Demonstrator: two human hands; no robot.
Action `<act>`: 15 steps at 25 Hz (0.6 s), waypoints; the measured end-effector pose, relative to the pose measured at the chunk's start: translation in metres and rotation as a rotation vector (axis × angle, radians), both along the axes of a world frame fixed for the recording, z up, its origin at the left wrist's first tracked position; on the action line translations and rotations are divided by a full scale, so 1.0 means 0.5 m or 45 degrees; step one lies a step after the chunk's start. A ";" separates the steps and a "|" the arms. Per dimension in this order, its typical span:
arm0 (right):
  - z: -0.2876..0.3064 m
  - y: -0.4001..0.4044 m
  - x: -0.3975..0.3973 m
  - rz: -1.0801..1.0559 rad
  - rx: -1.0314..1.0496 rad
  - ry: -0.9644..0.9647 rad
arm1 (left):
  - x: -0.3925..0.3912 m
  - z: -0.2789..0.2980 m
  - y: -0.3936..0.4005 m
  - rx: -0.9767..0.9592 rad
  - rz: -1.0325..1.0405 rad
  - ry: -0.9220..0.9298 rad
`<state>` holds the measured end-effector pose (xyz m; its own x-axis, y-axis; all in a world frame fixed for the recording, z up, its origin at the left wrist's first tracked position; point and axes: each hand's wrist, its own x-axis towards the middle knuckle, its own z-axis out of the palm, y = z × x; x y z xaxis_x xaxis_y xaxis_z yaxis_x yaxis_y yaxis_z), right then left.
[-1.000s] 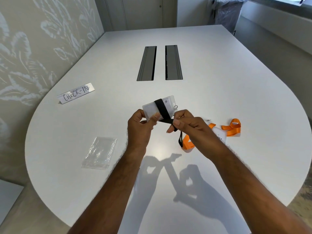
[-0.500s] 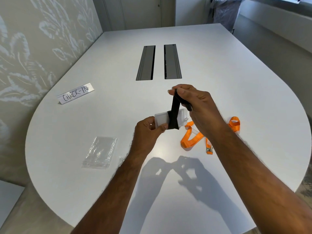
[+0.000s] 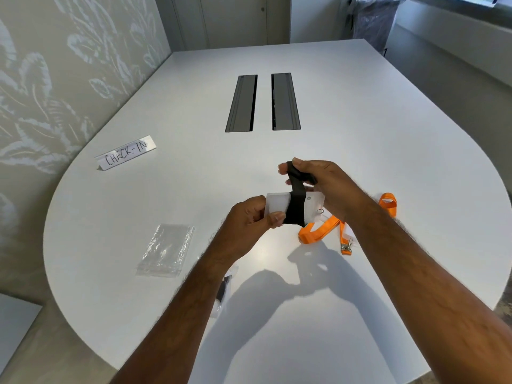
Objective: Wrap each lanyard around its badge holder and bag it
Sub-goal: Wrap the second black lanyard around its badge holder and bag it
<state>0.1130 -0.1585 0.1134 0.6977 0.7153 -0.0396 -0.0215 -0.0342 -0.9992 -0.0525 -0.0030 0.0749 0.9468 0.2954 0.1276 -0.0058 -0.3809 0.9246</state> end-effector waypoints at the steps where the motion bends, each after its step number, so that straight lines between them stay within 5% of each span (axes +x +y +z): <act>1: -0.010 -0.002 0.002 0.068 0.049 0.133 | 0.000 0.002 0.000 0.000 0.001 0.000; 5: -0.050 -0.017 -0.003 0.137 0.357 0.733 | 0.000 0.011 0.008 -0.062 0.032 -0.041; 15: -0.088 -0.031 -0.045 0.335 0.299 0.629 | 0.008 0.001 0.013 -0.366 0.182 -0.141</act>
